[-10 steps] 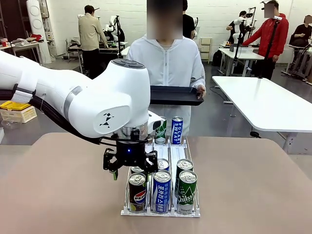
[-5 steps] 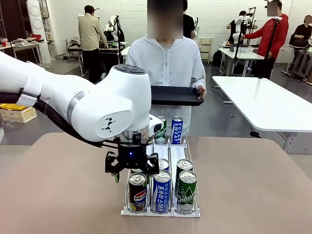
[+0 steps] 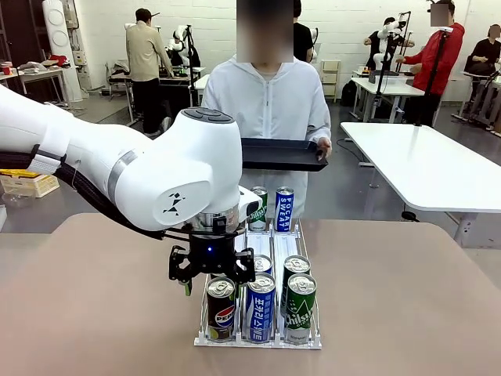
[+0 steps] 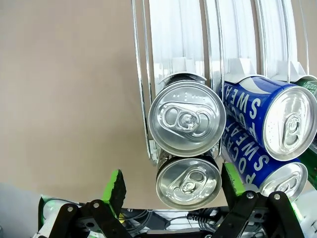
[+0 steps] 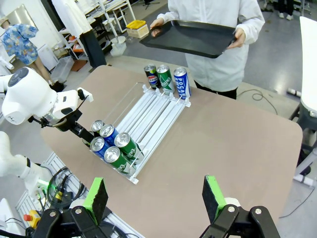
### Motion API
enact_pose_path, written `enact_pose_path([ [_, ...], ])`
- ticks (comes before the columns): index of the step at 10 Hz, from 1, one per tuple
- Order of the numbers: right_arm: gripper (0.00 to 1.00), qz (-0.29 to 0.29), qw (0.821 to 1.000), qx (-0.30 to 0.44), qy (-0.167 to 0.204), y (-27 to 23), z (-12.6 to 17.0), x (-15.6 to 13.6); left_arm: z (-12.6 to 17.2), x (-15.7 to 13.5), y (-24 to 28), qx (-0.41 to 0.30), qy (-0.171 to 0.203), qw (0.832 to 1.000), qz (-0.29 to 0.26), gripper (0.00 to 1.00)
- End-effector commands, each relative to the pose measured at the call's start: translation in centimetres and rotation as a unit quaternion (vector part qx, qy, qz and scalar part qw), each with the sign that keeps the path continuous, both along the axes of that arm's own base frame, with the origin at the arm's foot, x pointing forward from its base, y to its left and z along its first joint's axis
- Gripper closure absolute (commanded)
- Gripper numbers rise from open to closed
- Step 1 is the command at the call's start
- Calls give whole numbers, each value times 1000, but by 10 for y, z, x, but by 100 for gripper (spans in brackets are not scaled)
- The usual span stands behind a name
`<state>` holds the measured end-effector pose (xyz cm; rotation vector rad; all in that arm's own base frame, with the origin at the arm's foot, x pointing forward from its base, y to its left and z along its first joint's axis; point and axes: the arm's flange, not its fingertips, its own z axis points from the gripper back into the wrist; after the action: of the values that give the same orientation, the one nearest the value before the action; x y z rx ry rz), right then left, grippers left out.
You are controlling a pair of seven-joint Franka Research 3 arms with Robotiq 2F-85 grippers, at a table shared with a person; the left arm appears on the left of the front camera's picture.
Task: Retrieve and hand over the desired beverage to the person.
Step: Pick up a can of the same type that the person held from the Automatic Can Dispenser.
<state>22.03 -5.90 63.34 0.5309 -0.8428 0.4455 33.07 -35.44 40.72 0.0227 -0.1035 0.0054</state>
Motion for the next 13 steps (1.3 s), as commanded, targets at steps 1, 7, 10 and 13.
enact_pose_path([
  [1,0,12,1000,7,-2,0,0,1,-8,0,-5,-7,-5,1000,8,0],
  [7,0,12,1000,7,-2,0,0,1,-14,1,-2,-24,-5,1000,-5,63],
  [10,0,12,1000,7,-2,0,0,1,-15,0,-1,-26,-6,1000,-8,100],
  [13,0,12,1000,7,-2,0,0,1,-15,-1,0,-26,-5,1000,-8,100],
])
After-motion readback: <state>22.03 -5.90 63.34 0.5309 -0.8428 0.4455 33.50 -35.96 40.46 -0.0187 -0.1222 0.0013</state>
